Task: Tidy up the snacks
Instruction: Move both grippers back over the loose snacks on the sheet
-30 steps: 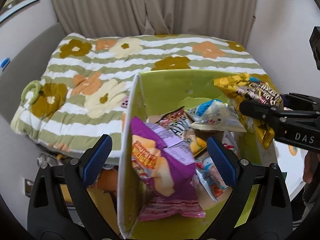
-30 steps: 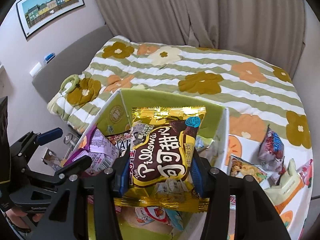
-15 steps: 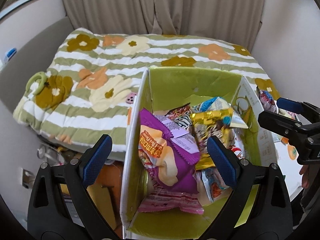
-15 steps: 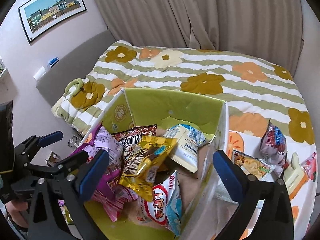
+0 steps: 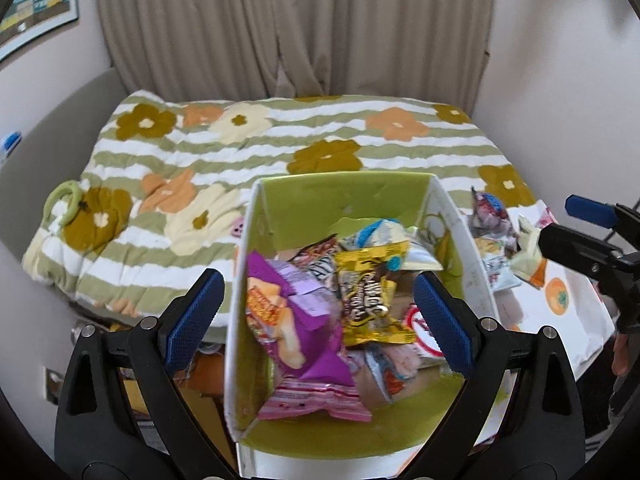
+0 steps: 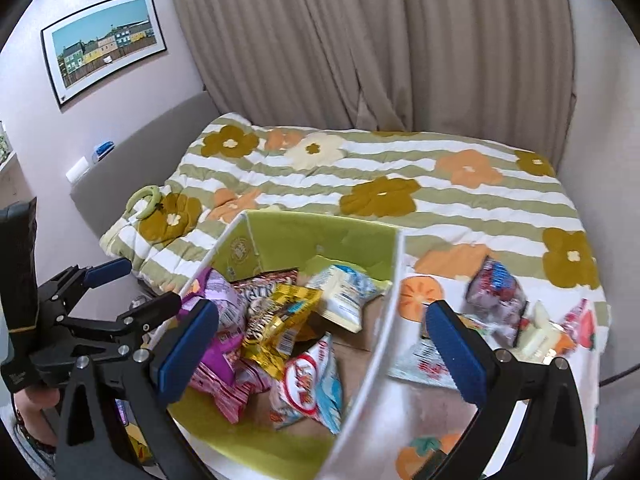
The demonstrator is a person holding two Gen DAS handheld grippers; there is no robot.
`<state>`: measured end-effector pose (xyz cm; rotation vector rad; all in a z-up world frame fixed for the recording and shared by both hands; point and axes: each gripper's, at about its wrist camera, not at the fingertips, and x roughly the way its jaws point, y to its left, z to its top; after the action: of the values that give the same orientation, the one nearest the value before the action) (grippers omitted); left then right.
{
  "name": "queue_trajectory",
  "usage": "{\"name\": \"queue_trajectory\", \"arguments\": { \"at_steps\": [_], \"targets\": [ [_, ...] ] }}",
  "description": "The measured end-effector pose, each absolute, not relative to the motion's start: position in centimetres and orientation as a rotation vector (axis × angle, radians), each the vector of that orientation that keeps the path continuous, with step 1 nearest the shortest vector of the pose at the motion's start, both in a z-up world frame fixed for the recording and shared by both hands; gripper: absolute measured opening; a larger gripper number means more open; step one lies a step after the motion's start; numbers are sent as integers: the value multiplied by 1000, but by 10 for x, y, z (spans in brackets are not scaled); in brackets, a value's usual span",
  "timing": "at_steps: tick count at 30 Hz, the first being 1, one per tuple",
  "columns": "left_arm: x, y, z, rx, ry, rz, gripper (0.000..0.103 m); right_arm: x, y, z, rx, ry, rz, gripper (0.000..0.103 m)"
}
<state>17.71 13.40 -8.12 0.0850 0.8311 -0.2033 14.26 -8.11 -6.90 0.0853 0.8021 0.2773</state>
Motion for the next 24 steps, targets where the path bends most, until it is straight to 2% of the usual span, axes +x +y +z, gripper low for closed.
{"name": "queue_trajectory", "arguments": {
  "at_steps": [13, 24],
  "targets": [
    [147, 39, -68, 104, 797, -290, 95, 93, -194, -63, 157, 793, 152, 103],
    [118, -84, -105, 157, 876, -379, 95, 50, -282, -94, 62, 847, 165, 103]
  ]
}}
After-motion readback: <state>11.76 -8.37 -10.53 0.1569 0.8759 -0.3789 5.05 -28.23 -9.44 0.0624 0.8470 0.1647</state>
